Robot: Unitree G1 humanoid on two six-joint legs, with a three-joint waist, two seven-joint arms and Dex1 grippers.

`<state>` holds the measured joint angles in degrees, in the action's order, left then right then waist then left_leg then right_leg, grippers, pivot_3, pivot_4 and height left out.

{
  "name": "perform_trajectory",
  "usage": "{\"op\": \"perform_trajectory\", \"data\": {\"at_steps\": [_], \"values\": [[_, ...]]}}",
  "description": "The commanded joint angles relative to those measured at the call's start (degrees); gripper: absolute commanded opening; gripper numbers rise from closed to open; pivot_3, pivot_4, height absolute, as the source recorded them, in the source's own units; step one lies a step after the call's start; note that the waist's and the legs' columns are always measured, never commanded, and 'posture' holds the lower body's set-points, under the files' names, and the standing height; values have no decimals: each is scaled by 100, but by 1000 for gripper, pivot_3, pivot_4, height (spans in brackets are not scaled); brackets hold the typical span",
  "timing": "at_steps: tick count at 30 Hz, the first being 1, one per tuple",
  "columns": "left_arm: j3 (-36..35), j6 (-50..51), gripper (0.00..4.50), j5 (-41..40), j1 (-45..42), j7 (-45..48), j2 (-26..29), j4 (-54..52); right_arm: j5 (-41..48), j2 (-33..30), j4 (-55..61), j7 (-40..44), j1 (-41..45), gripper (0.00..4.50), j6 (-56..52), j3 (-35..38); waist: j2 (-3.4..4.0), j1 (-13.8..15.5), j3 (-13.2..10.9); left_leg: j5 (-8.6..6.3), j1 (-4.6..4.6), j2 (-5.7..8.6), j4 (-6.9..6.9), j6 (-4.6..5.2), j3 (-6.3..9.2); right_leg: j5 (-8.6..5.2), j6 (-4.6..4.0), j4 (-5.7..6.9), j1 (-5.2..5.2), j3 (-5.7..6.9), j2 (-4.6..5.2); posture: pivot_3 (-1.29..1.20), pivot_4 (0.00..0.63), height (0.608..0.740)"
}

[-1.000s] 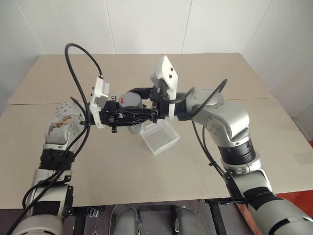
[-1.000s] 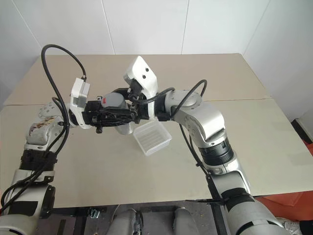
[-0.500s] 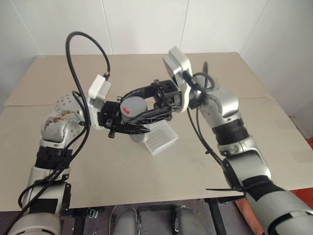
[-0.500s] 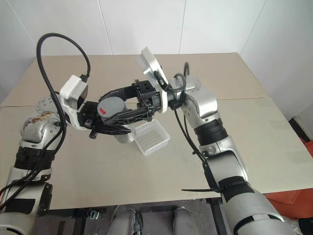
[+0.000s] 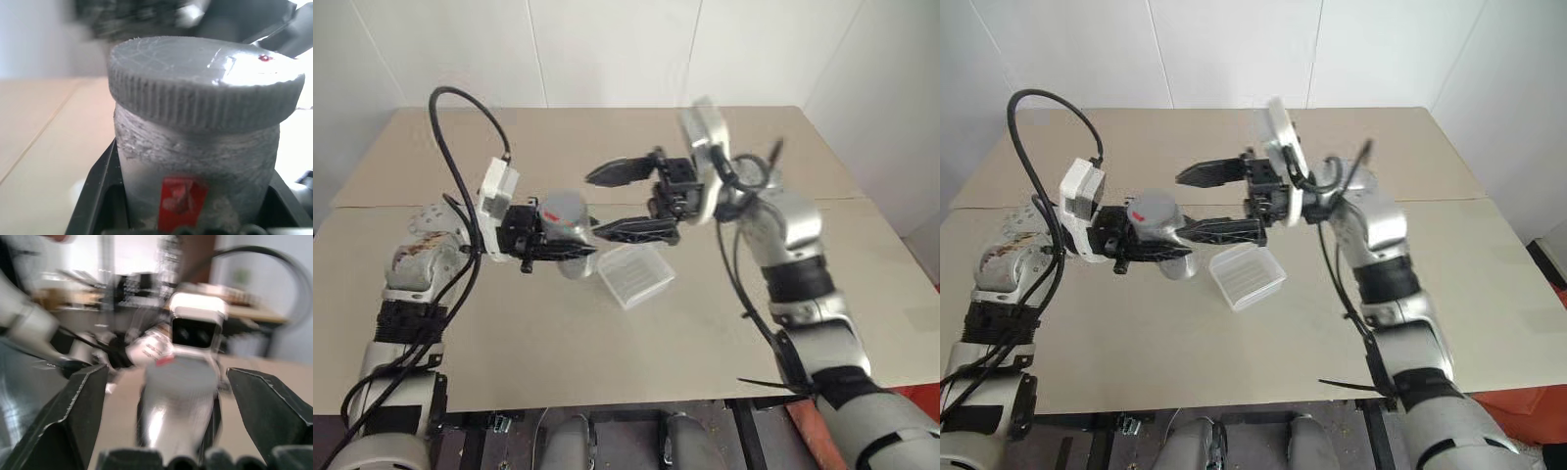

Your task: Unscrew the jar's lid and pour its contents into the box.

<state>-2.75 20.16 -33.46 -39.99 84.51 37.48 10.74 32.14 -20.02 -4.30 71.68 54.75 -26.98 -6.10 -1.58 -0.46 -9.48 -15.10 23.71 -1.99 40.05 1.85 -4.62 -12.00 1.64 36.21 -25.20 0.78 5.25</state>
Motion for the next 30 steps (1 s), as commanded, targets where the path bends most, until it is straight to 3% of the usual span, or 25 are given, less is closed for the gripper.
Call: {"op": "perform_trajectory", "data": {"at_steps": [1, 7, 14, 20, 30], "values": [[-114, -248, 1920, 107, -151, -146, -63, 151, -144, -6, 1190, -969, -179, 4461, -435, -27, 0, -46, 0, 1, -1, 0, -1, -1, -2, 0, 0, 1, -1, -1, -1, 0, 150, 740], [-31, -297, 1920, 178, -242, -178, -263, 231, -484, 521, 1879, -2563, -147, 4461, -1253, -363, 0, -46, 0, 1, -2, -1, -1, -2, -3, 0, -1, 4, -1, -3, -4, 0, 150, 740], [47, -268, 1920, 178, -341, -106, -296, 177, -918, 986, 1414, -3309, 175, 4461, -1492, -663, 0, -31, 0, 0, 2, 2, 1, 0, -2, 0, 0, -1, 0, -1, -2, 0, 150, 740], [-6, -183, 1920, 100, -231, -115, -202, -32, -1039, 982, 1095, -3390, 249, 4461, -1459, -598, 0, -38, 0, -1, 4, 1, 0, 2, -1, 0, 0, -3, 0, -1, -3, 0, 150, 740], [-234, -18, 1920, -63, 45, -91, 138, -318, -897, 199, 988, -3010, 48, 4461, -1291, -96, 0, -38, 0, -2, 3, 1, 0, 4, 1, 0, 0, -2, 0, -1, -3, 0, 150, 740]]}}
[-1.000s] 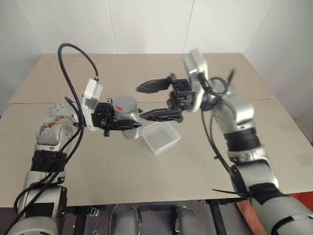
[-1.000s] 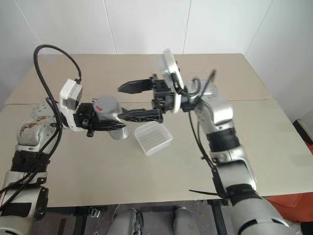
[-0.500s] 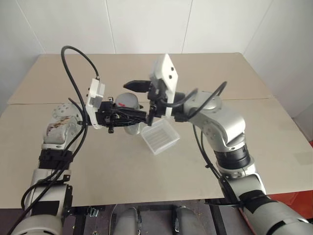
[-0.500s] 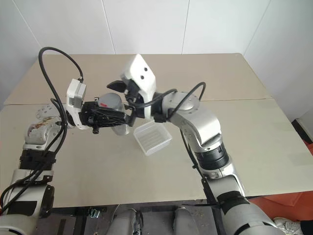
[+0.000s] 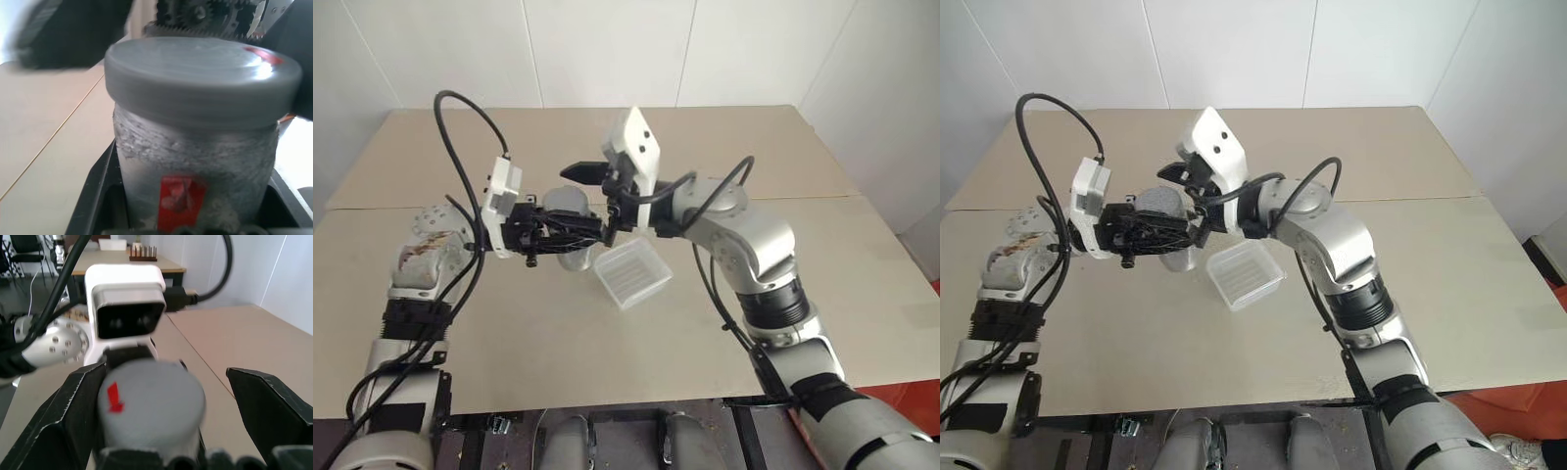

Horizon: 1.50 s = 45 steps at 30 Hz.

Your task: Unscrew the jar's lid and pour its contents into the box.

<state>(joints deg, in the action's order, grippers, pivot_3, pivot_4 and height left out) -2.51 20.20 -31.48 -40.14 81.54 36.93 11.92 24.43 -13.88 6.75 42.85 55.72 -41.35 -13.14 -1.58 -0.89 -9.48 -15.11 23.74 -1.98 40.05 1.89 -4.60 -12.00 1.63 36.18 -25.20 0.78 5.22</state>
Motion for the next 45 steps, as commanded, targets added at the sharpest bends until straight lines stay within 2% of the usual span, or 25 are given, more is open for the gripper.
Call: {"op": "perform_trajectory", "data": {"at_steps": [1, 7, 13, 17, 22, 28, 35, 45], "values": [[-279, -6, 1920, -271, 86, 208, 227, -460, -108, -516, -116, -103, -80, 4461, 158, 665, 0, 8, 0, 0, 0, 0, 0, 0, 0, 0, 0, -1, 0, 0, 0, 0, 150, 740], [-347, 59, 1920, -296, 180, 195, 315, -545, 47, -846, -87, -102, -215, 4461, 188, 861, 0, 62, 0, -2, 1, 3, 1, 4, -2, 0, 0, -4, 6, 6, 6, 0, 150, 740], [-292, 53, 1920, -264, 124, 172, 252, -485, 222, -915, 298, 104, -396, 4461, 183, 908, 0, -31, 0, 0, 0, -2, -4, 0, -4, 0, 0, -2, -2, -4, -3, 0, 150, 740], [-178, -25, 1920, -173, -5, 165, 99, -337, 572, -821, 835, 348, -451, 4461, 91, 825, 0, 0, 0, -1, 1, -1, -3, 1, -4, 0, 1, -3, -2, -4, -1, 0, 150, 740], [-10, -197, 1920, -28, -245, 160, -175, -34, 767, -449, 1098, 232, -317, 4461, -68, 581, 0, 8, 0, -1, 0, 0, 1, 2, -2, 1, 1, 0, 2, -1, -2, 0, 150, 740], [95, -348, 1920, 65, -418, 269, -351, 206, 306, -147, 754, 39, -110, 4461, 84, 91, 0, 6, 0, -1, 0, 1, 2, 1, -2, 1, 1, -1, 2, -1, -2, 0, 150, 740], [98, -384, 1920, 73, -393, 301, -393, 167, 19, 87, 269, 4, 97, 4461, 276, 20, 0, 3, 0, 0, 1, 1, 2, 1, -3, 1, 1, -1, 1, -2, -1, 0, 150, 740], [-19, -369, 1920, 42, -273, 298, -219, 36, -10, -200, 16, 210, 8, 4461, 355, 343, 0, 4, 0, 0, 1, 1, 2, 1, -2, 1, 1, -1, 1, -1, -1, 0, 150, 740]]}}
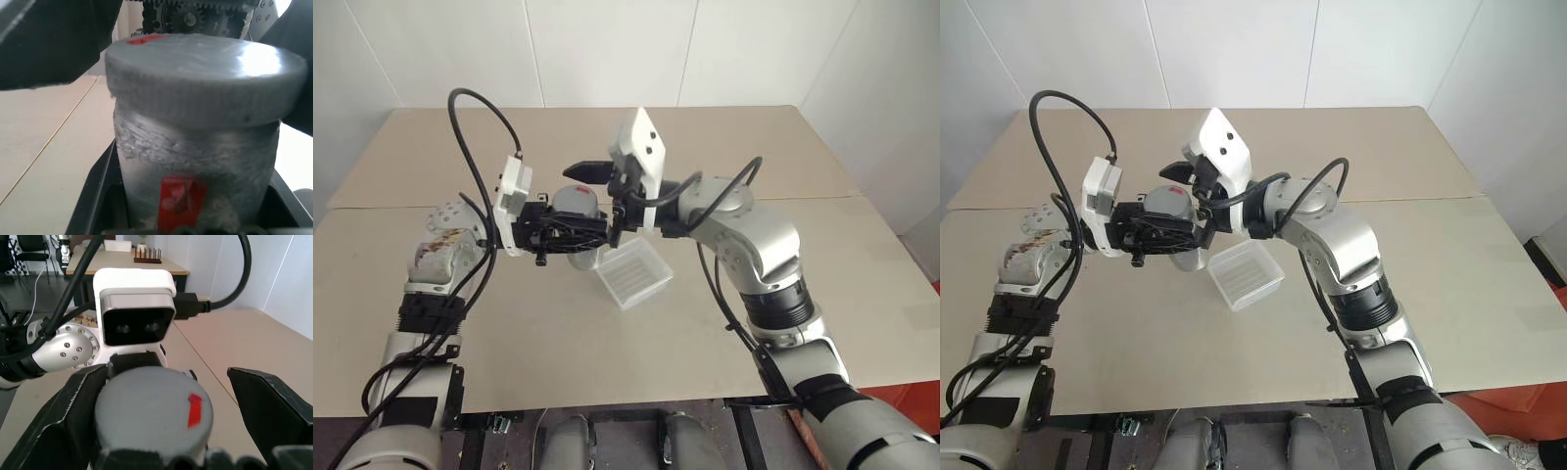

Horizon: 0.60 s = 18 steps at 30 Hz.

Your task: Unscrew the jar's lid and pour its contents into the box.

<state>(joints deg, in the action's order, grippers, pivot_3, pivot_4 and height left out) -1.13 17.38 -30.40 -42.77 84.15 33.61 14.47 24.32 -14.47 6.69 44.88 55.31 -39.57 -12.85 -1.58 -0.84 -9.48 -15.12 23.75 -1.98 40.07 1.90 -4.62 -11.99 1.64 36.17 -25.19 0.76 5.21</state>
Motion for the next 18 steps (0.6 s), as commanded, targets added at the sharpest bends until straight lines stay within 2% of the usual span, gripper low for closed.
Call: {"op": "perform_trajectory", "data": {"at_steps": [1, 10, 18], "values": [[-165, -88, 1920, -70, -1, 35, 133, -222, 12, -186, 18, 20, 28, 4461, 184, 348, 0, -1, 0, 0, 0, 0, 0, 0, 0, 0, 0, 0, 0, 0, 0, 0, 150, 740], [-228, -53, 1920, -133, 112, 69, 349, -292, 235, -866, 232, 153, -367, 4461, 134, 795, 0, 35, 0, -1, 1, 1, 1, 1, 0, 0, 0, -1, 1, 1, 4, 0, 150, 740], [-231, -29, 1920, -119, 115, 65, 340, -303, 345, -966, 564, 232, -554, 4461, 98, 851, 0, -21, 0, -1, -1, -1, -1, 1, -1, 0, 0, 0, -1, -2, -1, 0, 150, 740]]}}
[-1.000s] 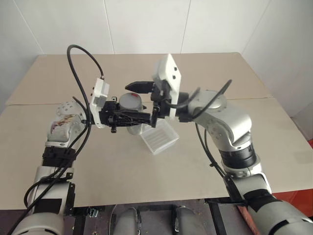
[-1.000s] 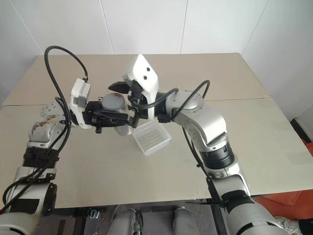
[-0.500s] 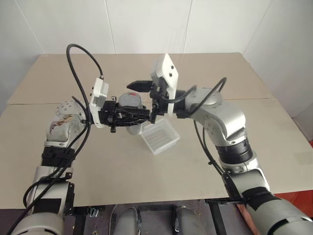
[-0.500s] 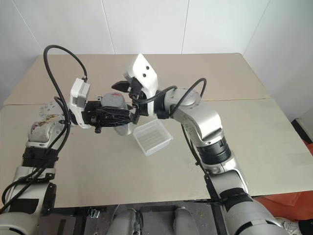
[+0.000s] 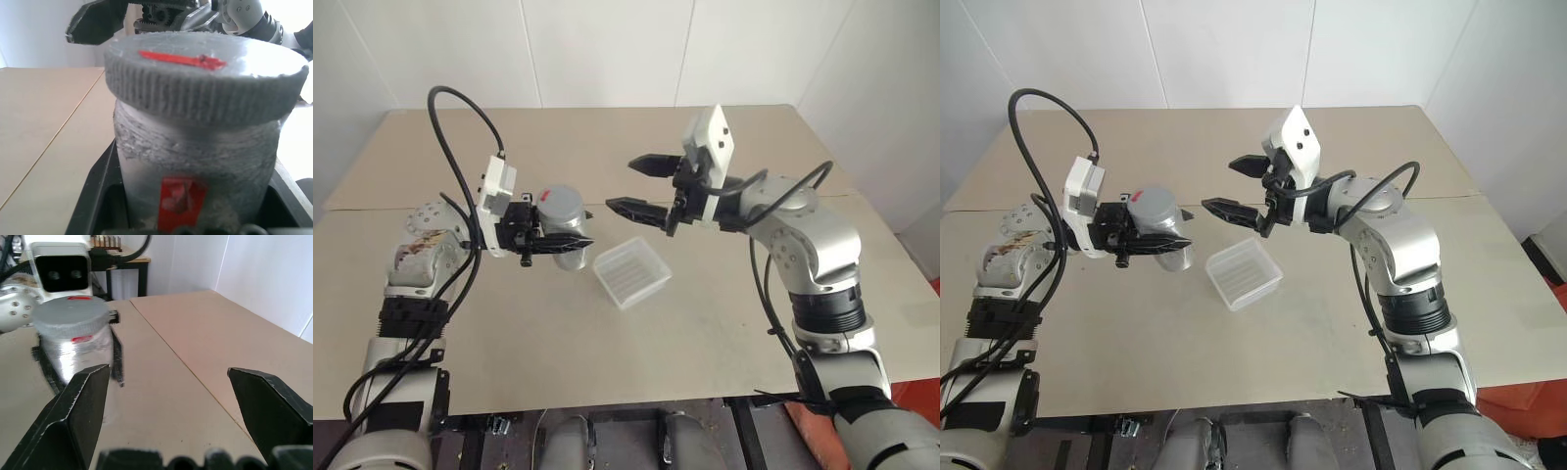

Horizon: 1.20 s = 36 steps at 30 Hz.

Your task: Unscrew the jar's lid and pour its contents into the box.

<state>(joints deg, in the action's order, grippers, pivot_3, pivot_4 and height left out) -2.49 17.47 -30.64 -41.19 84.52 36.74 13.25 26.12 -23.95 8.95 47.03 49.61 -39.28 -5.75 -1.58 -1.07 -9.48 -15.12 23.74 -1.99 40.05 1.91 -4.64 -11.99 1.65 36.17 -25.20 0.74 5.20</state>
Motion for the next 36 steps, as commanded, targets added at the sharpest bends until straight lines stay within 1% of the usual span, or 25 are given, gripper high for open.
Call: {"op": "perform_trajectory", "data": {"at_steps": [1, 4, 7, 10, 14, 20, 25, 36], "values": [[-91, -40, 1920, -93, -42, 24, 18, -181, 189, -21, 399, 46, 0, 4461, 65, 138, 0, 14, 0, 0, 0, 0, 0, 0, 0, 0, 0, 0, 0, 0, 0, 0, 150, 740], [-59, -65, 1920, -67, -44, 8, -25, -156, 513, -41, 818, 354, -87, 4461, 57, 135, 0, 27, 0, 0, 0, 1, 1, 0, 1, 0, 0, -1, 1, 0, 2, 0, 150, 740], [-21, -83, 1920, -38, -71, -15, -94, -131, 610, 106, 1014, 236, 7, 4461, -59, -15, 0, 29, 0, 0, 1, 1, 1, 1, 3, 0, 0, -2, 1, 1, 1, 0, 150, 740], [22, -115, 1920, -3, -111, 4, -168, -90, 477, 352, 996, 31, 159, 4461, -80, -258, 0, 29, 0, 0, 0, 1, 7, 1, 2, 1, 1, 2, 4, 1, 2, 0, 150, 740], [59, -136, 1920, 26, -162, 27, -222, -59, 138, 674, 701, -335, 458, 4461, -78, -562, 0, 23, 0, 0, -1, 1, 6, 0, 2, 0, 0, 5, 2, 1, 1, 0, 150, 740], [67, -139, 1920, 18, -183, 41, -206, -50, -113, 943, 395, -522, 673, 4461, -22, -756, 0, 30, 0, 0, 1, 1, 6, 0, 1, 0, 1, 2, 1, 2, 1, 0, 150, 740], [44, -124, 1920, 13, -157, 48, -138, -104, -206, 970, 254, -468, 653, 4461, 10, -758, 0, 29, 0, 0, 1, 2, 7, 0, 1, 0, 0, 1, 2, 2, 2, 0, 150, 740], [35, -140, 1920, 2, -134, 35, -83, -117, -176, 768, 313, -245, 537, 4461, 8, -663, 0, 25, 0, 0, 1, 2, 6, 0, 1, 0, 1, 2, 2, 2, 2, 0, 150, 740]]}}
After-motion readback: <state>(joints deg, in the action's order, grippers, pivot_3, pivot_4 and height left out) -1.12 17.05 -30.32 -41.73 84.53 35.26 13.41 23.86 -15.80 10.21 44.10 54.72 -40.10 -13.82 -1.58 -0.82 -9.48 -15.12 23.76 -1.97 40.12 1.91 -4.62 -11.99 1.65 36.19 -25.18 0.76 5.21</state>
